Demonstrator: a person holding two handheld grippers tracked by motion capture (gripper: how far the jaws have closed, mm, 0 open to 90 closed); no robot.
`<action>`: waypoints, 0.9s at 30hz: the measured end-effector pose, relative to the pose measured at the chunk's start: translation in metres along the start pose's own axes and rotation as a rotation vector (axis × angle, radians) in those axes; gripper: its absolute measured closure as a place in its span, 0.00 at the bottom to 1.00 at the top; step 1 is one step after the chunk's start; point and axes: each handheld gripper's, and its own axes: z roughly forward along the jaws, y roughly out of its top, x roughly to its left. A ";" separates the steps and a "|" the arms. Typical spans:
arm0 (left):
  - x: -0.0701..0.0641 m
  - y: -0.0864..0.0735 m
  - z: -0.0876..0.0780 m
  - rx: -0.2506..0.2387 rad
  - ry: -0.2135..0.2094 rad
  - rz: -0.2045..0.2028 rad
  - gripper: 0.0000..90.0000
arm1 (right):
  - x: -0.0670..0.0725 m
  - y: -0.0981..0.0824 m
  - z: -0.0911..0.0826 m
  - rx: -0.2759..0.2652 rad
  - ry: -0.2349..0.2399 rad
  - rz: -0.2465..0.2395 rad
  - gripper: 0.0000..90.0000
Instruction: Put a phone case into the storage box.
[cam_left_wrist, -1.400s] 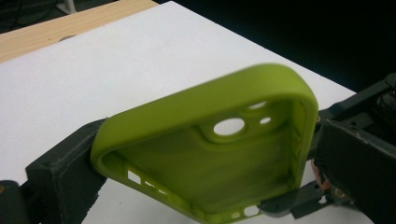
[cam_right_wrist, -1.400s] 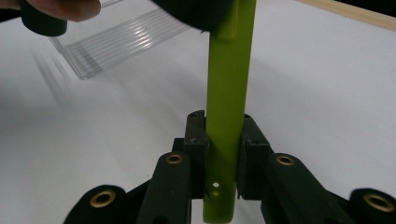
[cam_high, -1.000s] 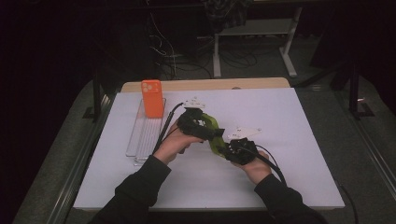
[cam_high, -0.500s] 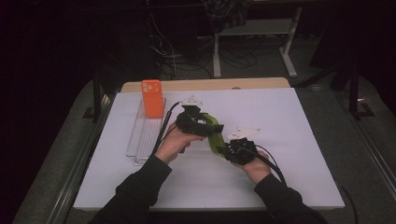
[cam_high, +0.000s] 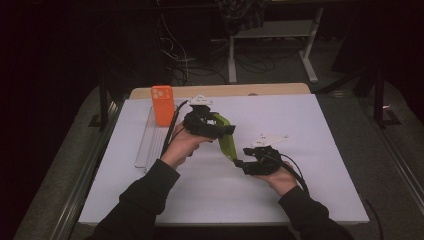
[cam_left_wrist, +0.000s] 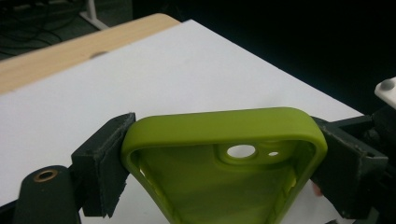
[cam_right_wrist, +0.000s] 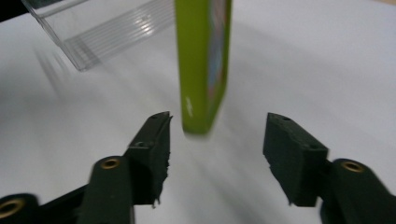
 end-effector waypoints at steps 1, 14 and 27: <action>0.002 0.002 -0.003 0.000 0.005 0.006 0.17 | -0.002 -0.001 -0.002 0.003 0.002 -0.002 0.40; 0.022 0.027 -0.045 -0.025 0.084 0.047 0.17 | -0.015 -0.021 -0.018 0.014 -0.040 0.009 0.00; 0.054 0.037 -0.095 -0.056 0.192 0.041 0.17 | -0.022 -0.046 -0.035 0.027 -0.060 0.003 0.00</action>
